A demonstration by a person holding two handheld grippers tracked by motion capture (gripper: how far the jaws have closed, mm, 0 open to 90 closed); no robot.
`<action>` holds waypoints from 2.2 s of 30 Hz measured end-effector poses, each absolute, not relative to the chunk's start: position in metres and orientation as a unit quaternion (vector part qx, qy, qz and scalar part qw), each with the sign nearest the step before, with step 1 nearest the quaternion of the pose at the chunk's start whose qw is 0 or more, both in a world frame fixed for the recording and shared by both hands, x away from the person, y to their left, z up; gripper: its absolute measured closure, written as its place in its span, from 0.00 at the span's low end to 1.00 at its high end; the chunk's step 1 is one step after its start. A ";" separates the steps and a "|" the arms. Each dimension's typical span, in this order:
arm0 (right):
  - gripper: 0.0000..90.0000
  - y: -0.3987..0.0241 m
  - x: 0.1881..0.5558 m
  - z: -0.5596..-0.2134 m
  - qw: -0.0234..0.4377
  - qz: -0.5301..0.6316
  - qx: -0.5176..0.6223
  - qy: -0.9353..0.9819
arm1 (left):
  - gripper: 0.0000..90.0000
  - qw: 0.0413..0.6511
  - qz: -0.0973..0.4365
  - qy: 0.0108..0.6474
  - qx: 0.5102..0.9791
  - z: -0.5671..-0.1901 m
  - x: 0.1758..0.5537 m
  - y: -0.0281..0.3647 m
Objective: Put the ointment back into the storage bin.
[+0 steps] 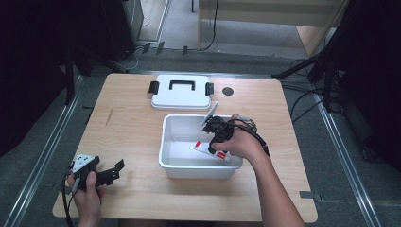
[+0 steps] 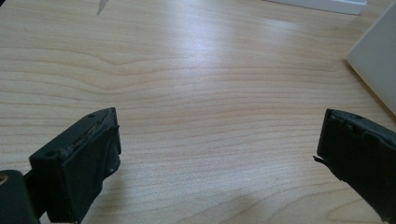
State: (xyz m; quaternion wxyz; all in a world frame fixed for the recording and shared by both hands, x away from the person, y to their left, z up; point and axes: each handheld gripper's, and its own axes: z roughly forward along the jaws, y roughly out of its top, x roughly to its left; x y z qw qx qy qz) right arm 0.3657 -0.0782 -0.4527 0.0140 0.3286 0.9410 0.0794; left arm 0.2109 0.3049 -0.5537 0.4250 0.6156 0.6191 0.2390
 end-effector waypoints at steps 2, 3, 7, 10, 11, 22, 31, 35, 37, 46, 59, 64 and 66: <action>0.48 -0.078 0.365 -0.450 0.015 0.078 0.324 0.943 | 0.00 0.425 0.238 0.620 0.615 -0.554 0.211 0.305; 0.46 -0.078 0.364 -0.449 0.016 0.080 0.325 0.942 | 0.00 0.426 0.238 0.620 0.614 -0.554 0.211 0.305; 0.38 -0.076 0.359 -0.436 0.013 0.096 0.331 0.939 | 0.00 0.424 0.237 0.621 0.615 -0.554 0.211 0.305; 0.30 -0.076 0.353 -0.425 0.014 0.095 0.319 0.943 | 0.00 0.426 0.237 0.620 0.615 -0.554 0.211 0.305; 0.27 -0.077 0.351 -0.422 0.013 0.090 0.309 0.947 | 0.00 0.428 0.235 0.621 0.613 -0.554 0.211 0.306; 0.26 -0.088 0.342 -0.378 0.016 0.112 0.319 0.941 | 0.00 0.427 0.233 0.623 0.613 -0.554 0.212 0.306; 0.24 -0.120 0.334 -0.350 0.042 0.127 0.341 0.930 | 0.00 0.428 0.234 0.622 0.613 -0.554 0.211 0.306; 0.24 -0.139 0.332 -0.342 0.051 0.131 0.353 0.925 | 0.00 0.426 0.235 0.622 0.613 -0.554 0.212 0.306; 0.25 -0.148 0.330 -0.339 0.057 0.135 0.358 0.922 | 0.00 0.426 0.236 0.622 0.613 -0.554 0.212 0.305; 0.26 -0.198 0.321 -0.350 0.078 0.159 0.394 0.902 | 0.00 0.426 0.237 0.622 0.612 -0.554 0.211 0.305; 0.27 -0.265 0.306 -0.418 0.112 0.259 0.451 0.847 | 0.00 0.429 0.236 0.622 0.612 -0.554 0.210 0.305; 0.27 -0.280 0.298 -0.448 0.122 0.281 0.465 0.831 | 0.00 0.429 0.236 0.622 0.611 -0.554 0.210 0.305; 0.27 -0.288 0.293 -0.462 0.128 0.300 0.476 0.817 | 0.00 0.428 0.236 0.622 0.612 -0.554 0.210 0.305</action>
